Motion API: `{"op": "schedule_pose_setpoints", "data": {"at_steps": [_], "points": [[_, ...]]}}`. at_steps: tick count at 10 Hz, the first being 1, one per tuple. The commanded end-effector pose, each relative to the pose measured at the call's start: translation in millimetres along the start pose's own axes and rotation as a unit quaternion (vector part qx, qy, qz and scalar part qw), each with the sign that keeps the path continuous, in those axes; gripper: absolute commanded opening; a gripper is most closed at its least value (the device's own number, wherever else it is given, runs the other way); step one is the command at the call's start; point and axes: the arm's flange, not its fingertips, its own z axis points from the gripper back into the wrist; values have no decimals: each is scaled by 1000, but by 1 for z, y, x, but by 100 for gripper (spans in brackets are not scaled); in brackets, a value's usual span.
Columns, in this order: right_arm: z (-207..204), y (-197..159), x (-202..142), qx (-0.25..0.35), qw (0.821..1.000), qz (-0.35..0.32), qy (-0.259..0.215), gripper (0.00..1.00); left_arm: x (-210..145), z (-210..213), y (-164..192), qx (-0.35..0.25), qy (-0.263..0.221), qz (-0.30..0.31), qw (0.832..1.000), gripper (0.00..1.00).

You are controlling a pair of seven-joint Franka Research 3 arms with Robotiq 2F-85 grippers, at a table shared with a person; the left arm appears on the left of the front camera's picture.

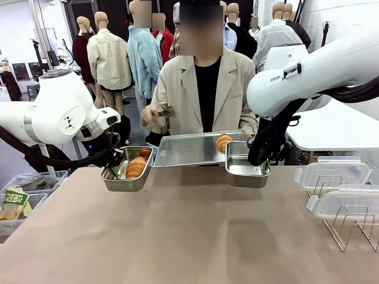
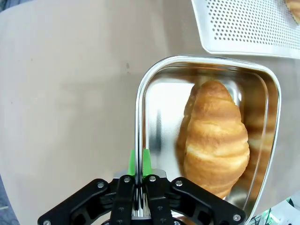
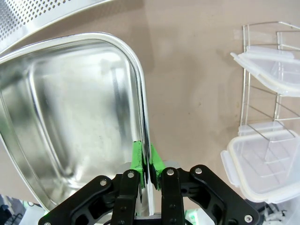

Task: Place the bread in airtight containers.
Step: Once an object is inside an Airtight Container , place the container in the center of the table.

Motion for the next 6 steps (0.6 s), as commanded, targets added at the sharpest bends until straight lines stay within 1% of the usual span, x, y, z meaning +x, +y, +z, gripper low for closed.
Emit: {"op": "schedule_pose_setpoints", "data": {"at_steps": [1,6], "points": [[0,-1,-1,4,1000,2,-9,0,2,3,3,-1,-8,-9,1000,0],[0,-1,-1,4,1000,2,-9,0,2,3,3,-1,-8,-9,1000,0]]}}
